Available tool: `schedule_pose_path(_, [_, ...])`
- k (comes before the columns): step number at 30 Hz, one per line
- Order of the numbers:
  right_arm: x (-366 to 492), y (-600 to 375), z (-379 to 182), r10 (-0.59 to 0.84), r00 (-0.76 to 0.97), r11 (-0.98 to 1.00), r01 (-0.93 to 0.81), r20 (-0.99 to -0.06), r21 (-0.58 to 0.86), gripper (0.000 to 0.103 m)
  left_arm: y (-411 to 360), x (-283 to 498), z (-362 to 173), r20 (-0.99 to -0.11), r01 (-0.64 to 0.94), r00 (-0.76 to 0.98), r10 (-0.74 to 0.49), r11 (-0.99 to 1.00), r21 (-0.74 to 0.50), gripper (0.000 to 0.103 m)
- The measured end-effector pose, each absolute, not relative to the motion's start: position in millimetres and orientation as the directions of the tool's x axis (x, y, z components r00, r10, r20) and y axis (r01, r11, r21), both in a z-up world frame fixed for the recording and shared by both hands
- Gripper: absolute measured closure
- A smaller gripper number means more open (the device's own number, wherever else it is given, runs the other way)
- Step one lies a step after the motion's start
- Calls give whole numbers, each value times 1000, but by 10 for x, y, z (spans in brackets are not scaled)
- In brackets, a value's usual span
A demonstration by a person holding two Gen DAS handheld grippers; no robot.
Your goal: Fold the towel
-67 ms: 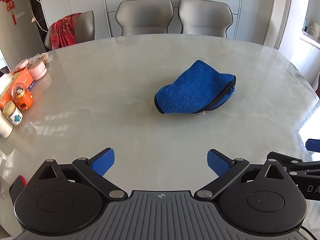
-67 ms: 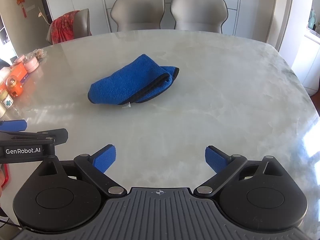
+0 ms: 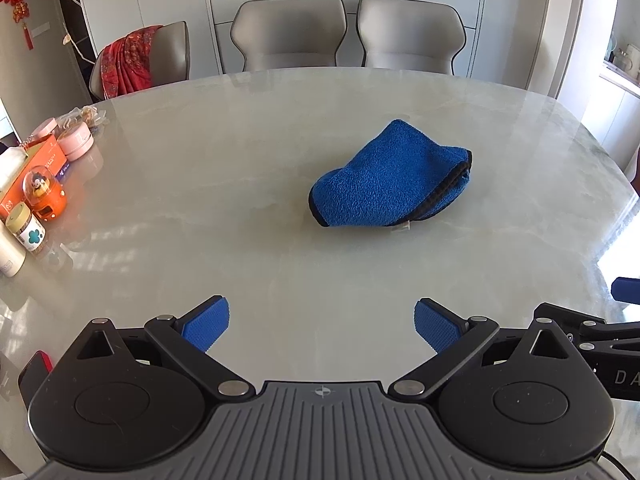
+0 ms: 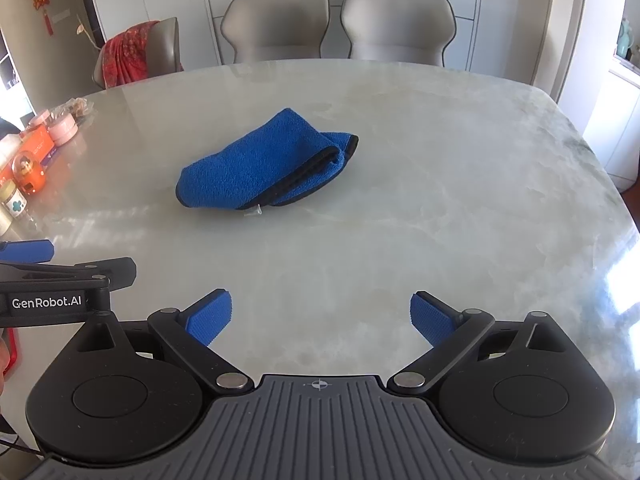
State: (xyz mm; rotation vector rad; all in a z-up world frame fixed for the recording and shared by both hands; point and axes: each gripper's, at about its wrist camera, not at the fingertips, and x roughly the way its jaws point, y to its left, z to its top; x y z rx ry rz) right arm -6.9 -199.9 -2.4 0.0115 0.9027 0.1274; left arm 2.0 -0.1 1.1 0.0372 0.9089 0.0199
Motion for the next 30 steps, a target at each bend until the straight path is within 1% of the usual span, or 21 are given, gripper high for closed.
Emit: schedule_pose_path(30, [-89,-2011,-56,109,607,993,-105,-787,57,5,38,1,2,-793,-8,609,33,999,36,2])
